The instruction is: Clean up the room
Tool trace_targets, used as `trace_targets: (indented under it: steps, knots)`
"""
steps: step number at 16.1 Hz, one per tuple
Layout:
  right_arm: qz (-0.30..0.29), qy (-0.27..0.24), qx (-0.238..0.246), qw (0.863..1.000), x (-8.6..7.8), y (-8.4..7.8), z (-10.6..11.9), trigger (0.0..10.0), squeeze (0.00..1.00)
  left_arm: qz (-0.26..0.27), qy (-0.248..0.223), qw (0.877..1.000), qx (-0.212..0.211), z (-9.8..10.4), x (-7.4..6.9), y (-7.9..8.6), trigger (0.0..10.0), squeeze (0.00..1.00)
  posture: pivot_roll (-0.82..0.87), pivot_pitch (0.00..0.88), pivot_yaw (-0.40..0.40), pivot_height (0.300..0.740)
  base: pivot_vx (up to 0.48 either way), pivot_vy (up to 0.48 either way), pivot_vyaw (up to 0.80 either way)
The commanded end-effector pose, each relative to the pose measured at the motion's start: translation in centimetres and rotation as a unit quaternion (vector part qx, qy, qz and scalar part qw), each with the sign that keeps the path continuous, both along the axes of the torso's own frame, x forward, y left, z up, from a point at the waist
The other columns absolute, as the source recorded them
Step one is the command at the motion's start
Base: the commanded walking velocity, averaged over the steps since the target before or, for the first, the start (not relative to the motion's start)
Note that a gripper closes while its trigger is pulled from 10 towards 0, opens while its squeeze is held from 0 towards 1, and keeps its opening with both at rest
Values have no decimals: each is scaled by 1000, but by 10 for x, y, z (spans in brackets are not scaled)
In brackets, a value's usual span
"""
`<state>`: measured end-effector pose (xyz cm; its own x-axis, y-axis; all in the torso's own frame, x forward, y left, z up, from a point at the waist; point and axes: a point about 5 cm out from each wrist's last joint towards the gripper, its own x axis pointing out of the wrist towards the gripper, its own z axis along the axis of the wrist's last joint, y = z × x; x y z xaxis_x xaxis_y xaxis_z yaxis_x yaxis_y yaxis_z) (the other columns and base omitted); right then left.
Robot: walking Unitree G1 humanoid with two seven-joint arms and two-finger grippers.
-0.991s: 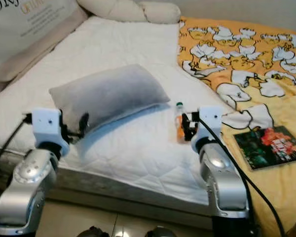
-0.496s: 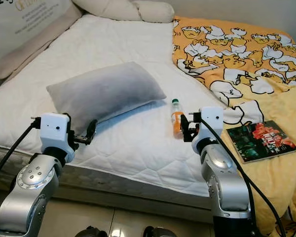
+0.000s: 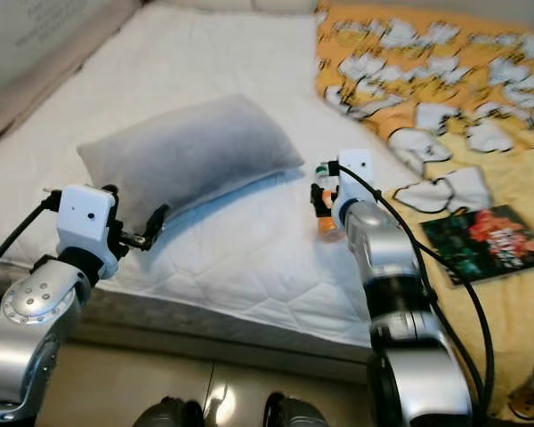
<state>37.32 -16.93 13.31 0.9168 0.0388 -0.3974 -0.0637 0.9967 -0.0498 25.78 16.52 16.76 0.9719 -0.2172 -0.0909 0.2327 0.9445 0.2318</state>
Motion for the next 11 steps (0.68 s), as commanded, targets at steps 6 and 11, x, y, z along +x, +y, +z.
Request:
trace_targets:
  steps: [6,11]
  knots:
    - [-8,20,-27,999,15,-23,-3,10000,1000,-42,3,999,-6,15,-6,0,10000,1000,19,324,-19,740,0,0,0]
    - [13,19,-23,999,17,-26,-3,10000,1000,-143,7,989,24,31,-12,-13,10000,969,53,376,0,740,0,0,0]
